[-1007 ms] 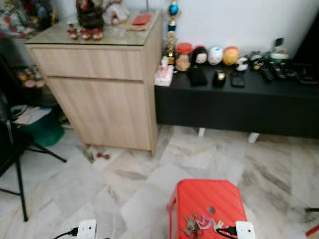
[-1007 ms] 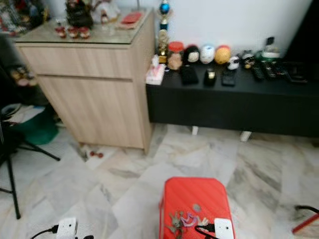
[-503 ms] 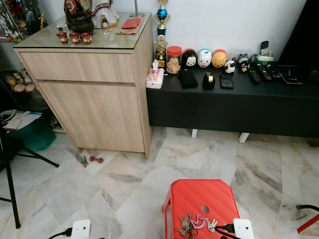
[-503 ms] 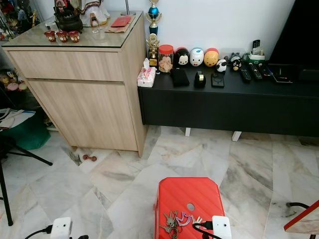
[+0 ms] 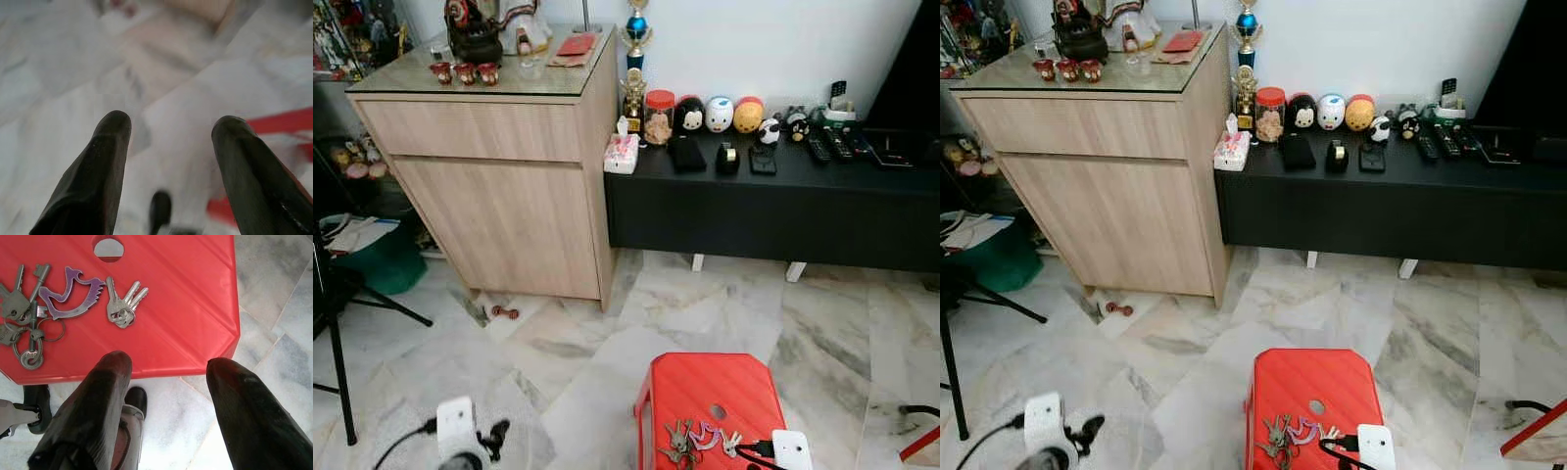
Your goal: Hang keys on a hook
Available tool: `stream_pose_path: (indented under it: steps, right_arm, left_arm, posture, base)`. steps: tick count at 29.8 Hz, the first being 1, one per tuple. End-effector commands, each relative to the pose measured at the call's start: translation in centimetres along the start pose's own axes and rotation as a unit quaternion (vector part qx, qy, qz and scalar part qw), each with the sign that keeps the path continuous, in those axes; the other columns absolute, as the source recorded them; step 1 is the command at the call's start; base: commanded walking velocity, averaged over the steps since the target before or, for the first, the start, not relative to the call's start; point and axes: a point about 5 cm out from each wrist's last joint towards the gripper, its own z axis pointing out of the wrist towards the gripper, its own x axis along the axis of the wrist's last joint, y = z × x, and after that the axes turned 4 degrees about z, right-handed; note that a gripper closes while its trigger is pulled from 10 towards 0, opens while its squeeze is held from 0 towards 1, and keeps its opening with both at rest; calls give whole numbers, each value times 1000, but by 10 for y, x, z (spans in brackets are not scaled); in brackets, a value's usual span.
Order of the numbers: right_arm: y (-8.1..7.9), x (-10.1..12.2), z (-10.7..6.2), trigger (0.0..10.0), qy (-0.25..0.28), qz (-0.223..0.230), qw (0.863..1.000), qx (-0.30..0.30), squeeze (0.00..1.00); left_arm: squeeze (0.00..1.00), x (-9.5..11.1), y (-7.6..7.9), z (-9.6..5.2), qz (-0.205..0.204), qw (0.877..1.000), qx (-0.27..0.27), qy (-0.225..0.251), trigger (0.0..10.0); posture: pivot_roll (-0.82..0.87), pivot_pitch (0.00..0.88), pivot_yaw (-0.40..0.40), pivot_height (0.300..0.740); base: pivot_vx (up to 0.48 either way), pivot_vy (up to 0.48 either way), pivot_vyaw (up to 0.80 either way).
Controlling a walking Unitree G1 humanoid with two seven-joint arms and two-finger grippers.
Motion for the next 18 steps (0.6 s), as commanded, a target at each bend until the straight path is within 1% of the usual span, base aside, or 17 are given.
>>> stream_pose_path:
  steps: [1,3,4,6,7,10,12,14,17,18]
  right_arm:
    - [-1,1,0,10000,6,6,1000,1,0]
    - [0,1,0,10000,6,6,1000,0,0]
    - [0,1,0,10000,6,2,1000,0,0]
    - [0,1,0,10000,6,-1,1000,0,0]
    - [0,1,0,10000,6,0,1000,1,0]
    - [1,2,0,10000,7,1,1000,1,0]
    - [1,2,0,10000,7,1,1000,1,0]
    - [1,2,0,10000,7,-1,1000,2,0]
    - [0,2,0,10000,4,-13,1000,6,0]
    - [0,2,0,10000,4,-13,1000,6,0]
  left_arm:
    - [0,7,9,2,12,999,-28,23,10000]
    - [0,12,14,3,12,998,-33,46,10000]
    - [0,17,17,4,9,997,-34,65,10000]
    - [0,18,18,3,7,997,-34,72,10000]
    - [0,20,22,1,16,994,-47,98,10000]
    - [0,21,23,-4,19,991,-53,122,10000]
    - [0,22,22,-5,14,991,-47,127,10000]
    - [0,21,22,-5,9,991,-41,124,10000]
    - [0,9,22,-3,15,996,-39,78,10000]
    - [0,3,18,-4,2,998,-28,56,10000]
  posture:
    - [-19,0,13,740]
    - [-19,0,15,740]
    - [-20,0,15,740]
    - [-20,0,15,740]
    - [-25,0,12,740]
    - [-19,0,9,740]
    - [-17,0,8,740]
    - [-13,0,6,740]
    - [-14,0,3,740]
    - [-16,0,3,740]
  base:
    - [0,0,0]
    - [0,0,0]
    - [0,0,0]
    - [0,0,0]
    - [0,0,0]
    - [0,0,0]
    - [0,0,0]
    - [0,0,0]
    - [0,0,0]
    - [0,0,0]
